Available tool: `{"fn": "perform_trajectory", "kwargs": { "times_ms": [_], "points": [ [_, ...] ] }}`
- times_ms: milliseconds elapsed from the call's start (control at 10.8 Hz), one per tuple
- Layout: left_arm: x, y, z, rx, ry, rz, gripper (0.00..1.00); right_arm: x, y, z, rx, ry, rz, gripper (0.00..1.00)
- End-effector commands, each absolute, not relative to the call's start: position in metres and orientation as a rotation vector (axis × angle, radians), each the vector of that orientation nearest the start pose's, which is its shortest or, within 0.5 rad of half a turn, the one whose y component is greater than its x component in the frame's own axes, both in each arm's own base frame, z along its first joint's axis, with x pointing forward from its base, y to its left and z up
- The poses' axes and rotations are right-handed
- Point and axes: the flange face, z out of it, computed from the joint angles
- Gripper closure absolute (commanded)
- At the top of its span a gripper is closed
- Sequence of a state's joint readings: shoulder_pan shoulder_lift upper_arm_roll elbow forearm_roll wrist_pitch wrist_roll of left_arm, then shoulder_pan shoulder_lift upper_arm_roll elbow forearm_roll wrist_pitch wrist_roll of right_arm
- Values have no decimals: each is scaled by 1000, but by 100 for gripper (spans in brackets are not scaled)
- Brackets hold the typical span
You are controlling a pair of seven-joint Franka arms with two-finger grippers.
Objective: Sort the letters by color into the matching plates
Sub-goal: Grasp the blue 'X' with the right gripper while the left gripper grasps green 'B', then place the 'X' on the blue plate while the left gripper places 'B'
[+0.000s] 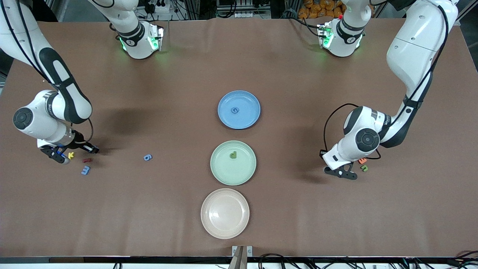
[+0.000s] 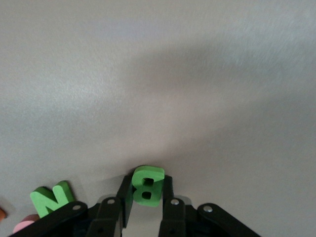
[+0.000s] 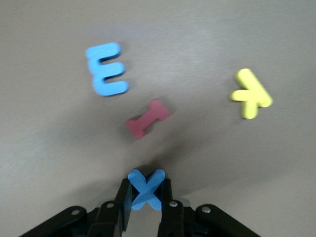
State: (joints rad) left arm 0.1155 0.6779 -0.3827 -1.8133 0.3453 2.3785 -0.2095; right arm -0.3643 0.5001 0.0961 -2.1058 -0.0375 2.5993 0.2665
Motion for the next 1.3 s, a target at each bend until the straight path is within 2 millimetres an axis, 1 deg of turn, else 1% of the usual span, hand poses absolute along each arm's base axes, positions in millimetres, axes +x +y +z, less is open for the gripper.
{"fn": "perform_trajectory", "kwargs": {
  "times_ms": [0, 93, 186, 279, 372, 465, 558, 651, 744, 837, 930, 1023, 1116, 1209],
  "points": [
    [639, -177, 209, -3135, 211, -36, 100, 573, -106, 217, -3056, 666, 28, 100],
    [645, -189, 220, -3146, 157, -73, 100, 579, -81, 225, -3073, 594, 42, 100],
    [646, -202, 227, -3155, 118, -97, 100, 583, -41, 227, -3094, 505, 98, 100],
    [641, -224, 231, -3169, 82, -99, 100, 585, -9, 235, -3108, 431, 134, 100],
    [638, -247, 238, -3185, 43, -117, 100, 584, 23, 242, -3118, 346, 144, 100],
    [634, -273, 247, -3195, 0, -143, 100, 581, 68, 245, -3122, 224, 140, 100],
    [625, -303, 254, -3208, -49, -159, 100, 572, 124, 244, -3129, 91, 137, 100],
    [618, -326, 259, -3219, -86, -169, 100, 563, 162, 244, -3132, 53, 136, 100],
    [604, -357, 264, -3246, -191, -152, 100, 539, 229, 247, -3121, -2, 141, 100],
    [593, -380, 269, -3269, -228, -145, 100, 527, 258, 249, -3109, 12, 144, 100],
    [587, -404, 277, -3305, -268, -185, 100, 509, 293, 251, -3093, -8, 157, 100],
    [578, -426, 281, -3349, -333, -233, 100, 492, 323, 254, -3082, -5, 152, 100],
    [567, -448, 285, -3401, -398, -287, 100, 476, 352, 254, -3074, 47, 136, 100],
    [557, -469, 289, -3450, -436, -344, 100, 461, 376, 255, -3061, 69, 111, 100]
  ]
}}
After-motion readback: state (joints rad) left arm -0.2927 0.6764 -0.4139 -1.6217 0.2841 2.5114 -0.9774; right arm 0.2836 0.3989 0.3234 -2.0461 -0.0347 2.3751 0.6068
